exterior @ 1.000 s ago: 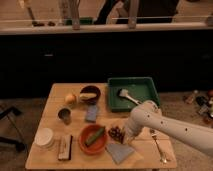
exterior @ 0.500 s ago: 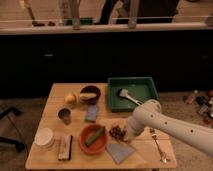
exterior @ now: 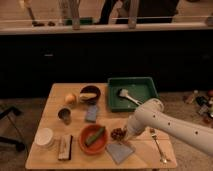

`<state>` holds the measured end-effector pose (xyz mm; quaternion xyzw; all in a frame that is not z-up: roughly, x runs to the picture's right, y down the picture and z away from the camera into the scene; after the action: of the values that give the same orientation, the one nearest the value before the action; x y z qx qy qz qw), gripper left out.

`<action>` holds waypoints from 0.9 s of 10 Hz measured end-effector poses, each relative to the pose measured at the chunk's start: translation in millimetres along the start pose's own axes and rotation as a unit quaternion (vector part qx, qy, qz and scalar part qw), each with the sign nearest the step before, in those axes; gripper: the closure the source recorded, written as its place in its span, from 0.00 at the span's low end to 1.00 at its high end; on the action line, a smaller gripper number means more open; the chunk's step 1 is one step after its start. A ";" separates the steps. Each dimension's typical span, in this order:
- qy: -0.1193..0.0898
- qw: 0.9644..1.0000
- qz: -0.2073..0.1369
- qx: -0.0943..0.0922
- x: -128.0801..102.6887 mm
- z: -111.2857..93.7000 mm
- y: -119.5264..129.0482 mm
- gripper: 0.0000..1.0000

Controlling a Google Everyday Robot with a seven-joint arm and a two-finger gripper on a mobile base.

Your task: Place grapes in paper cup

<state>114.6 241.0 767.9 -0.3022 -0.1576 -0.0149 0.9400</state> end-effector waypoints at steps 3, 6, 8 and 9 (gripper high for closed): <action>-0.001 1.000 -0.009 0.010 -4.6 -3.3 1.4 0.98; 0.001 1.000 -0.014 0.025 -15.7 -31.1 -1.0 0.98; 0.000 0.999 -0.023 0.032 -19.9 -36.1 1.1 0.98; -0.001 0.999 -0.026 0.036 -20.6 -35.6 2.6 0.98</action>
<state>105.6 221.4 732.8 -0.2644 -0.1665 -0.0333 0.9493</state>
